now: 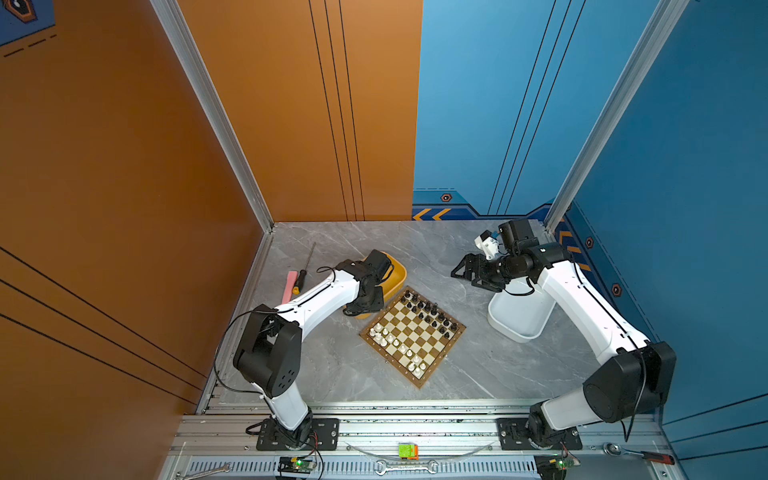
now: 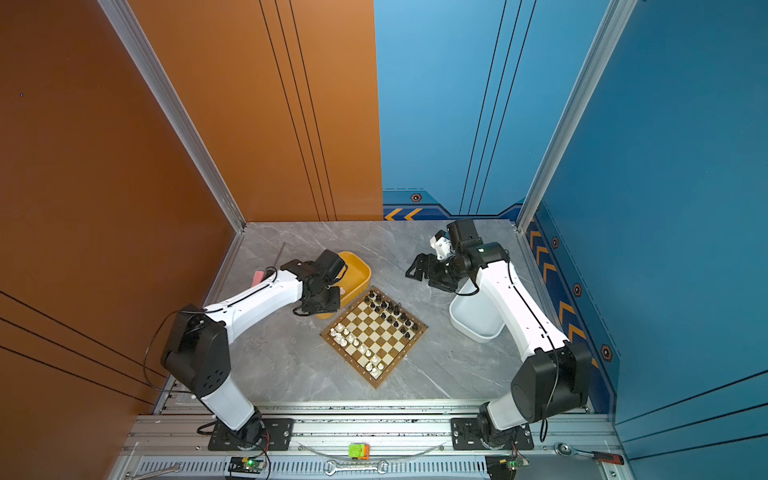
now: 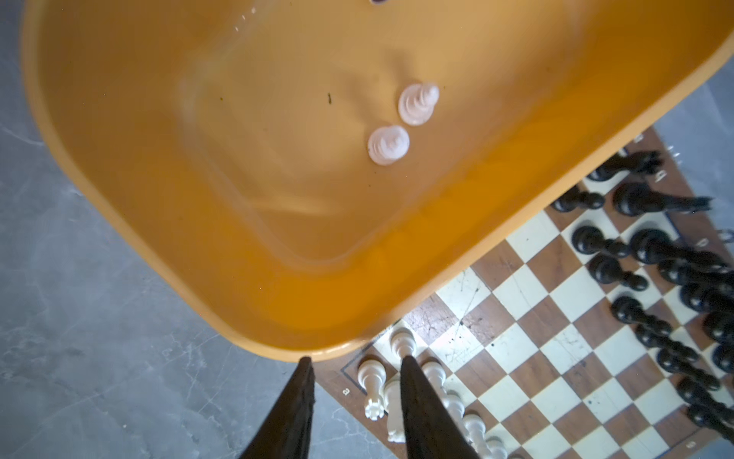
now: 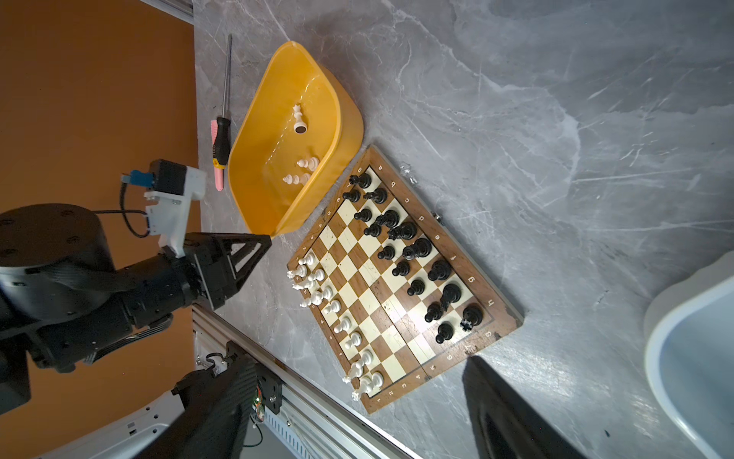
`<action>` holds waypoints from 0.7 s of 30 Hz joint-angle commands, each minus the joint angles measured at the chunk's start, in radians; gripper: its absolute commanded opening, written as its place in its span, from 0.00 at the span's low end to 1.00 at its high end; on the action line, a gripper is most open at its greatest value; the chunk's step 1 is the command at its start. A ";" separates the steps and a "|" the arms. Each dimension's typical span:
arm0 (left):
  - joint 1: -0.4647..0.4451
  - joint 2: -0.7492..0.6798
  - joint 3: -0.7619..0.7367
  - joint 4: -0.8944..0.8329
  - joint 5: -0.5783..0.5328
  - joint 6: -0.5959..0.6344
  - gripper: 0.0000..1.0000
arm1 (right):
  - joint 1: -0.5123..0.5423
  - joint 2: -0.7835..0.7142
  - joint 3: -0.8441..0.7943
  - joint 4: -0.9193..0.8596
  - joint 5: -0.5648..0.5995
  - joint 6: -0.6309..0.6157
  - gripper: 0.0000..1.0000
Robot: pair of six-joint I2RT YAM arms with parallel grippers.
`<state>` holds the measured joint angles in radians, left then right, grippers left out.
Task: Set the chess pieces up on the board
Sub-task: 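Move the open left gripper back over the yellow tray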
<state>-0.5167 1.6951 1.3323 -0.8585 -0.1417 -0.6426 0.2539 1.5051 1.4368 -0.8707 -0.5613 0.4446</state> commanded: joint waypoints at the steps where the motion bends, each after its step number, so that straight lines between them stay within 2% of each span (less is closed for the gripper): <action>1: 0.033 0.001 0.087 -0.031 -0.021 0.049 0.39 | -0.009 0.026 0.049 0.017 -0.020 -0.017 0.84; 7: 0.071 0.105 0.223 -0.038 -0.016 0.094 0.40 | -0.021 0.081 0.098 0.031 -0.026 -0.017 0.84; 12: 0.099 0.248 0.342 -0.041 0.019 0.109 0.38 | -0.030 0.129 0.139 0.039 -0.029 -0.007 0.84; 21: 0.101 0.408 0.439 -0.068 0.033 0.143 0.35 | -0.064 0.171 0.188 0.026 -0.028 -0.001 0.84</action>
<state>-0.4236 2.0804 1.7329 -0.8822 -0.1265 -0.5266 0.2024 1.6676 1.5887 -0.8440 -0.5758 0.4450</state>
